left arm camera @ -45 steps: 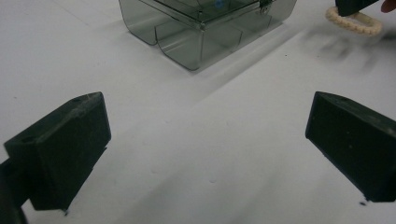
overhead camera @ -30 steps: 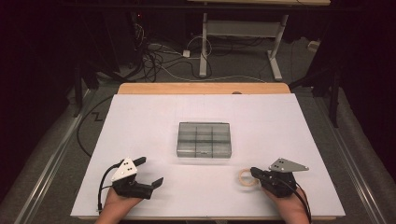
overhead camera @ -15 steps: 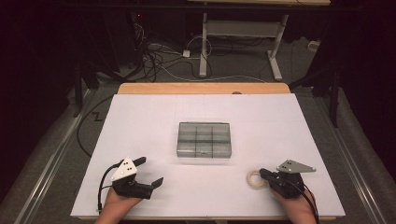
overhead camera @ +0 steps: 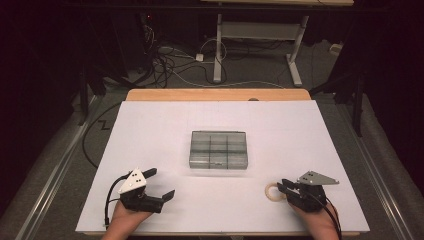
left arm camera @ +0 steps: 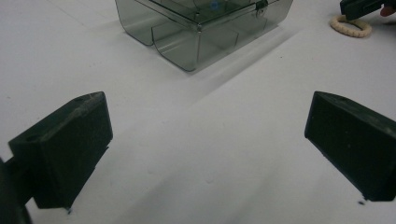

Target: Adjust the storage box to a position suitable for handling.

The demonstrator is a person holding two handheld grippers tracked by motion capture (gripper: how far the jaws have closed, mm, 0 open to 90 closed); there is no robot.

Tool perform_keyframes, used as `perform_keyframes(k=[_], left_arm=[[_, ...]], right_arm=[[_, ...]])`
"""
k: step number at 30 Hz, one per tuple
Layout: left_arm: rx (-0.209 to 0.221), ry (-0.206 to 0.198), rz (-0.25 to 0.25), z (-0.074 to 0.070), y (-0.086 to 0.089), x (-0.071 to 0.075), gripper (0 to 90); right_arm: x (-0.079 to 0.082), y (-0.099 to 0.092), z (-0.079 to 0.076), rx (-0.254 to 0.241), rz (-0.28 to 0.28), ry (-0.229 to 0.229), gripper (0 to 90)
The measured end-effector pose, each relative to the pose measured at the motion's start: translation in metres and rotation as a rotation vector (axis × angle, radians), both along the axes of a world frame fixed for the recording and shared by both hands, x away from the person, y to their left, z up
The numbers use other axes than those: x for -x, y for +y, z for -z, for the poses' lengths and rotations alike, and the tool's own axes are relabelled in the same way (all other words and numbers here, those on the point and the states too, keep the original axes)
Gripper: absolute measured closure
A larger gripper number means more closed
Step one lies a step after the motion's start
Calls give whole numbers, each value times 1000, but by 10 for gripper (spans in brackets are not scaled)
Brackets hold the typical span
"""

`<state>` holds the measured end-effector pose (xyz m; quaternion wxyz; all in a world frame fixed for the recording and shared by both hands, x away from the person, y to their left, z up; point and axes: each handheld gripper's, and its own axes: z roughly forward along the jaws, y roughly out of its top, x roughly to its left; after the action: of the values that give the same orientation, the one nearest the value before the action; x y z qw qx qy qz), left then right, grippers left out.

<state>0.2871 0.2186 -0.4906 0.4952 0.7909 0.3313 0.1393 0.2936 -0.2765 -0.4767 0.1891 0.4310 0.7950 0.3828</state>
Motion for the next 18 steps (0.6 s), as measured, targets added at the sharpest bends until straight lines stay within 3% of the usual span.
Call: perform_keyframes(k=[3,18], left_arm=[[3,2,3,0,0,0,30],[27,7,45,0,2,0,214]], right_arm=[[1,1,-5,-24,-11,-32,681],[2,25,-5,-97,-62,-79,665]])
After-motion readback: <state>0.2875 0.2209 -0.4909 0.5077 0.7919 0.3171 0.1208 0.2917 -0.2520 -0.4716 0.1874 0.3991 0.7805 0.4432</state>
